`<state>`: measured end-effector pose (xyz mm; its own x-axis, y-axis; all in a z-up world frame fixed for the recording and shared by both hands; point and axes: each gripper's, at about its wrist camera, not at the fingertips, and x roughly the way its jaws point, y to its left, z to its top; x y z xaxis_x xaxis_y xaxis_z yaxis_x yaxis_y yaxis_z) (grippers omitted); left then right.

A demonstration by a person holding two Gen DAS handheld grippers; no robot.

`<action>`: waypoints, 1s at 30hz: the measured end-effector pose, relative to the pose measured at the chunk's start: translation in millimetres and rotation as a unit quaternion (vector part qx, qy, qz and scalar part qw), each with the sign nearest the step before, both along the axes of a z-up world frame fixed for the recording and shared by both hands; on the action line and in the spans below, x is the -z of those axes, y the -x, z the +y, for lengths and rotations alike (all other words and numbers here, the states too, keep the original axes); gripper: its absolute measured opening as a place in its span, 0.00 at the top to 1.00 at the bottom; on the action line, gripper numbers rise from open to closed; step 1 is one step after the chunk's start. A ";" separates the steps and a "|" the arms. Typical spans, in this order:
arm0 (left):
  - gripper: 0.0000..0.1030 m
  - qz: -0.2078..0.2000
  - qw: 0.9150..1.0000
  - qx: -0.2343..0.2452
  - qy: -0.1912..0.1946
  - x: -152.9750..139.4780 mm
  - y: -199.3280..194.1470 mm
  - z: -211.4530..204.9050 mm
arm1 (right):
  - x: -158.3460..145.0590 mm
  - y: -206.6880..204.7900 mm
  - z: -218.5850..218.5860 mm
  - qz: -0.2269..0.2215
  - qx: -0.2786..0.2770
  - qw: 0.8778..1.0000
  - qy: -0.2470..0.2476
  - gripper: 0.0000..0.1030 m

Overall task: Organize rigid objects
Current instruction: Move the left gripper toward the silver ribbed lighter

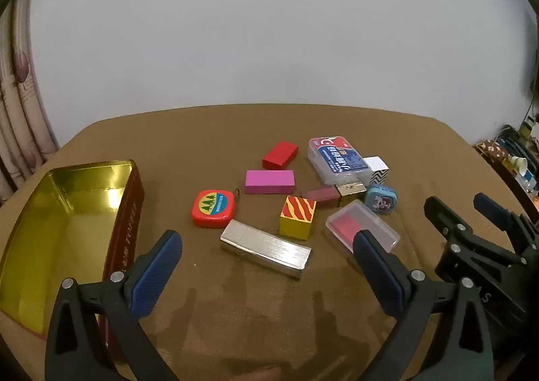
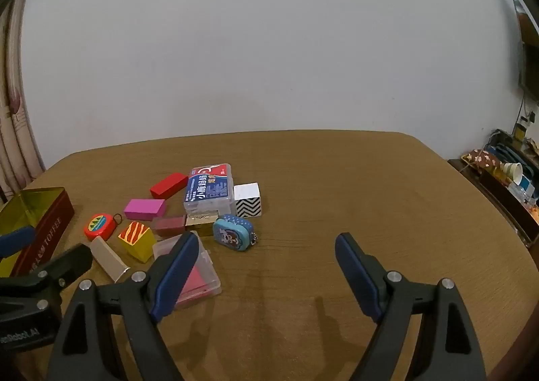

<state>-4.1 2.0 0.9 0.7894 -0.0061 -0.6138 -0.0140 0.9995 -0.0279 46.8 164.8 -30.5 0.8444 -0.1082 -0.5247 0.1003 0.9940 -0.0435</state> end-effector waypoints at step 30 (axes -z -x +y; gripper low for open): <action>0.20 0.276 0.943 -0.112 0.149 57.1 -74.4 35.8 | 17.9 -13.6 -68.2 0.023 0.015 0.996 -0.088 0.17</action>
<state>70.3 37.8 -56.2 0.3518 -0.1131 -0.9292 -0.3191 0.9187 -0.2327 60.4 96.6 -48.3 0.8166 -0.0363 -0.5760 0.1324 0.9832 0.1257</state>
